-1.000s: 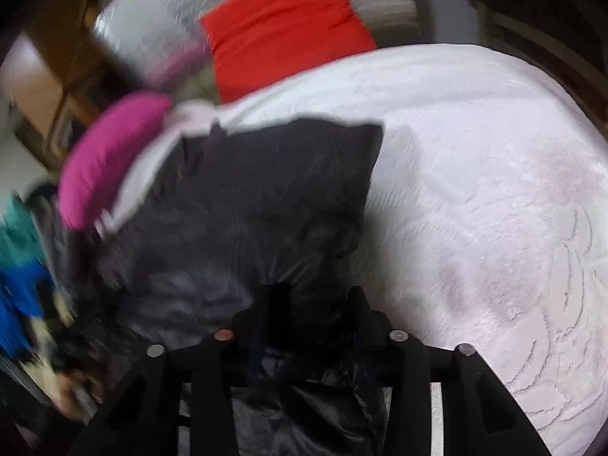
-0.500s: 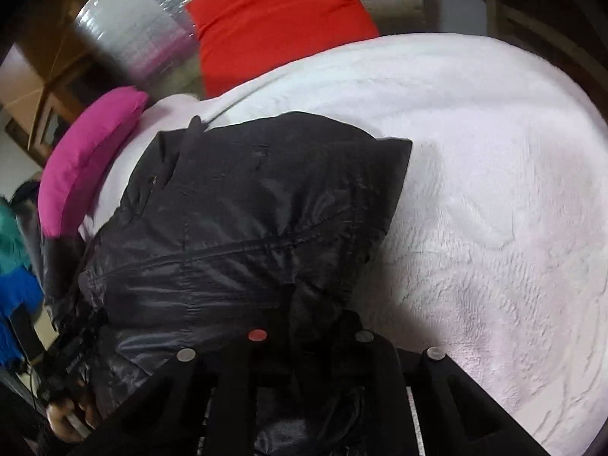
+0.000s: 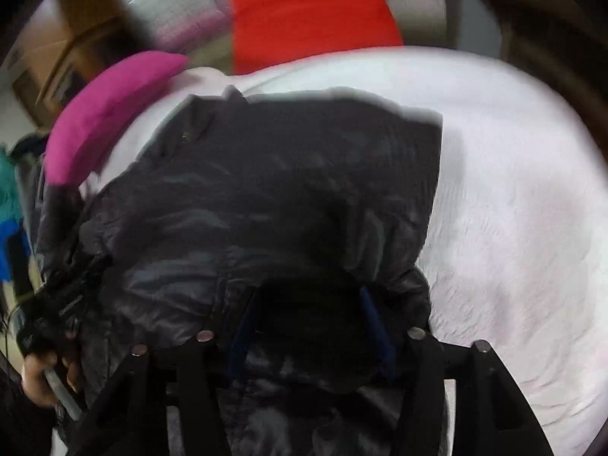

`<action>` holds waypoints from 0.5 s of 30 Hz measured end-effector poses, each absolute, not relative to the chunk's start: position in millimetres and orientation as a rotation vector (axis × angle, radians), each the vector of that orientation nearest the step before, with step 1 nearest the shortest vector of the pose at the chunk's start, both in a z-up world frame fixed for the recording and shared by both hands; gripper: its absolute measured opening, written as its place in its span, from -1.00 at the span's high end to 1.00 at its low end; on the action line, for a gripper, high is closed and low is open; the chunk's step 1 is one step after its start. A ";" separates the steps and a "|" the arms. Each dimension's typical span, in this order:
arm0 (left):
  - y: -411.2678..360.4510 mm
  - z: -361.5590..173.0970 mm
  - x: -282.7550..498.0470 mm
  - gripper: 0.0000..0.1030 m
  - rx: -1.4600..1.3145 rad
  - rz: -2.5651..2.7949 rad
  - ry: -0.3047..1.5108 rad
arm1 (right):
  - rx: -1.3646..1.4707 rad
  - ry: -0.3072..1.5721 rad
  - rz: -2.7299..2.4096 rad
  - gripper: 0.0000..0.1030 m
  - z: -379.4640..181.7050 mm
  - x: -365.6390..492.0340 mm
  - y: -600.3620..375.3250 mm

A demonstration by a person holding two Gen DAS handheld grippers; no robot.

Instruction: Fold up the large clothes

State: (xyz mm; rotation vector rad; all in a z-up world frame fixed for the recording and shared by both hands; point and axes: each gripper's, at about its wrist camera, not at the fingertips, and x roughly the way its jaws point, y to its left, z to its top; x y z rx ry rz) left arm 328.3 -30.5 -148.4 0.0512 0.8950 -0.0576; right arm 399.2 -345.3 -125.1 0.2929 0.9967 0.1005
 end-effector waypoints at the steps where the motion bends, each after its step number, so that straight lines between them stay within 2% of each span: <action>1: -29.5 -144.9 327.7 -0.20 0.065 -0.062 0.903 | 0.295 0.975 0.096 -0.04 -115.2 394.3 -344.5; 3: -21.4 -135.6 323.8 -0.21 0.050 -0.065 0.909 | 0.248 0.884 0.114 -0.05 -87.9 374.1 -333.4; 4: -12.9 -127.7 318.5 -0.21 0.019 -0.064 0.898 | 0.230 0.835 0.123 -0.18 -77.0 360.5 -327.5; 5: -3.1 -119.3 312.2 -0.22 -0.015 -0.066 0.877 | 0.221 0.798 0.134 -0.43 -71.2 348.2 -324.4; 7: 22.1 -102.6 298.0 -0.28 -0.092 -0.066 0.840 | 0.217 0.720 0.161 -0.56 -65.6 316.0 -310.6; 9: 50.0 -89.9 286.5 -0.46 -0.167 -0.064 0.812 | 0.205 0.676 0.178 -0.59 -74.4 296.3 -288.3; 15: 194.2 -75.4 273.4 -0.50 -0.418 0.097 0.764 | 0.131 0.800 0.206 -0.62 -127.0 289.1 -249.3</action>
